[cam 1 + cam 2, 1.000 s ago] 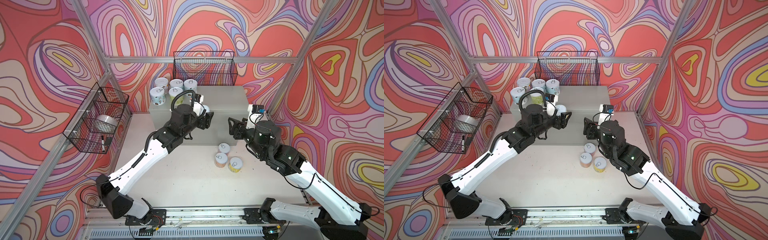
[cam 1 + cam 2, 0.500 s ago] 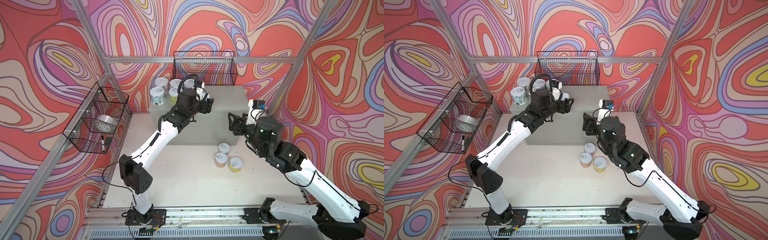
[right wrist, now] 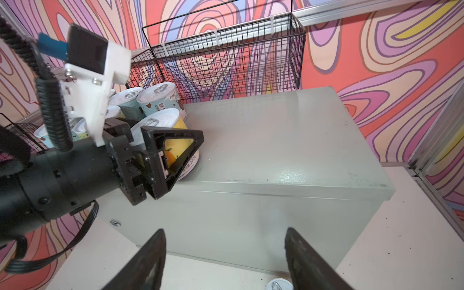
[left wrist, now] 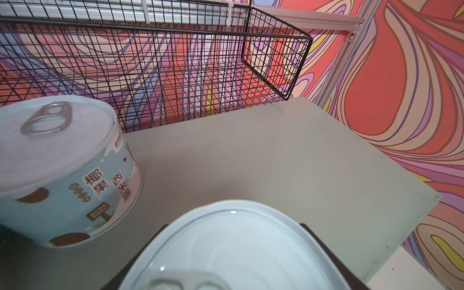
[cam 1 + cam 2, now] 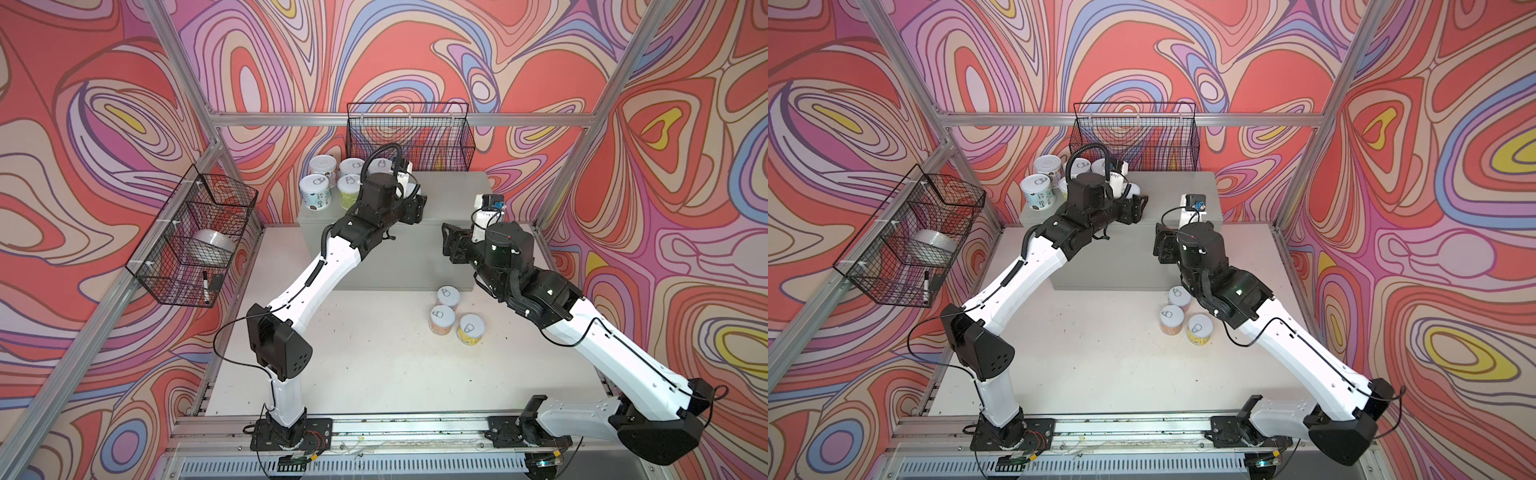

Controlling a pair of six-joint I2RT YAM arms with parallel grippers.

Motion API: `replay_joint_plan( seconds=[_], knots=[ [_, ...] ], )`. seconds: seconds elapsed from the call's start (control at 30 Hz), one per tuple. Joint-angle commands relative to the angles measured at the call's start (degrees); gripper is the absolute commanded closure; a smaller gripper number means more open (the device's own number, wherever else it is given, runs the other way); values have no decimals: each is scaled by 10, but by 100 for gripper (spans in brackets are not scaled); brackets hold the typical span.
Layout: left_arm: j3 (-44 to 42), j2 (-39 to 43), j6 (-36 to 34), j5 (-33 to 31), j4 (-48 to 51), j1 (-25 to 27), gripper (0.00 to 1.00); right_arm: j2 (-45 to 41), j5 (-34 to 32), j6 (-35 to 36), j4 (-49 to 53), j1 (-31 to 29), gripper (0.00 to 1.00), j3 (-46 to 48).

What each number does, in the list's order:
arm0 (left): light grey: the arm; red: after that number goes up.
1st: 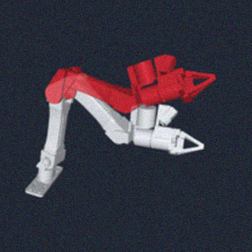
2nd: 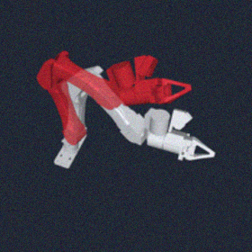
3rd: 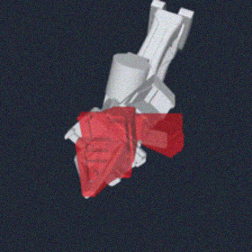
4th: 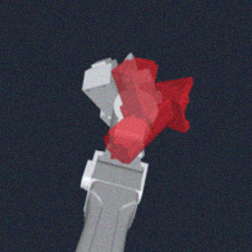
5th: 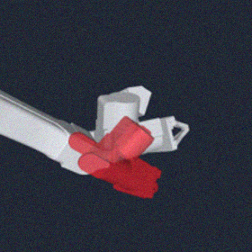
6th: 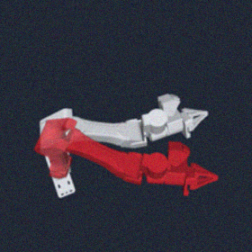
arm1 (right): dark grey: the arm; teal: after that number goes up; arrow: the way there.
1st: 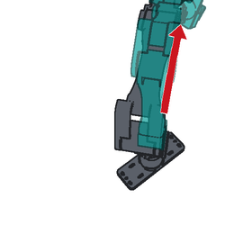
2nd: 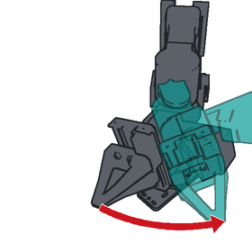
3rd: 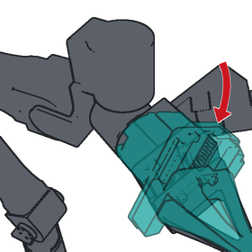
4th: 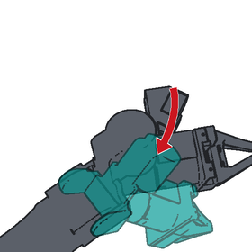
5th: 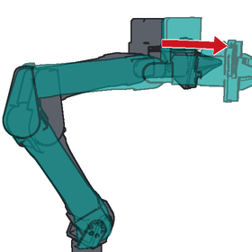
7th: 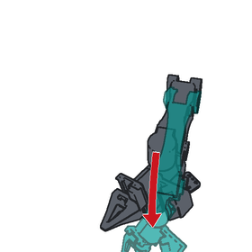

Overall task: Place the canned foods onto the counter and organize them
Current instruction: 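Lower the yellow can onto the cabinet top and open the left gripper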

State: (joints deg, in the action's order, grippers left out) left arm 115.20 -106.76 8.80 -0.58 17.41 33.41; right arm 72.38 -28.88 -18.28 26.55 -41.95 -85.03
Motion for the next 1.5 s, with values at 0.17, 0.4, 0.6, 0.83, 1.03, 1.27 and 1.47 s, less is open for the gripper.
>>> replay_joint_plan(
  seconds=[0.17, 0.4, 0.6, 0.83, 1.03, 1.27, 1.47],
  knots=[
    [54, -23, -13, 3, 8, -2, 37, 12, 18, -8, -3, 19, 23, -20],
    [100, -32, -21, 11, 24, -1, 0, 12, 29, -11, -8, 26, 22, -23],
    [109, -26, -25, 12, 23, 0, 0, 16, 31, -10, -10, 34, 22, -27],
    [111, 4, -39, -1, 23, 26, 0, 25, 52, -11, -23, 71, 23, -36],
    [110, 35, -62, -41, 26, 30, 0, 59, 78, -14, -31, 95, 24, -58],
    [40, 120, -91, -95, -18, 30, 0, 119, 89, -9, -32, 101, 24, -91],
    [-47, 212, -39, -120, -18, 30, 0, 155, 80, -2, -41, 101, 24, -111]
  ],
)
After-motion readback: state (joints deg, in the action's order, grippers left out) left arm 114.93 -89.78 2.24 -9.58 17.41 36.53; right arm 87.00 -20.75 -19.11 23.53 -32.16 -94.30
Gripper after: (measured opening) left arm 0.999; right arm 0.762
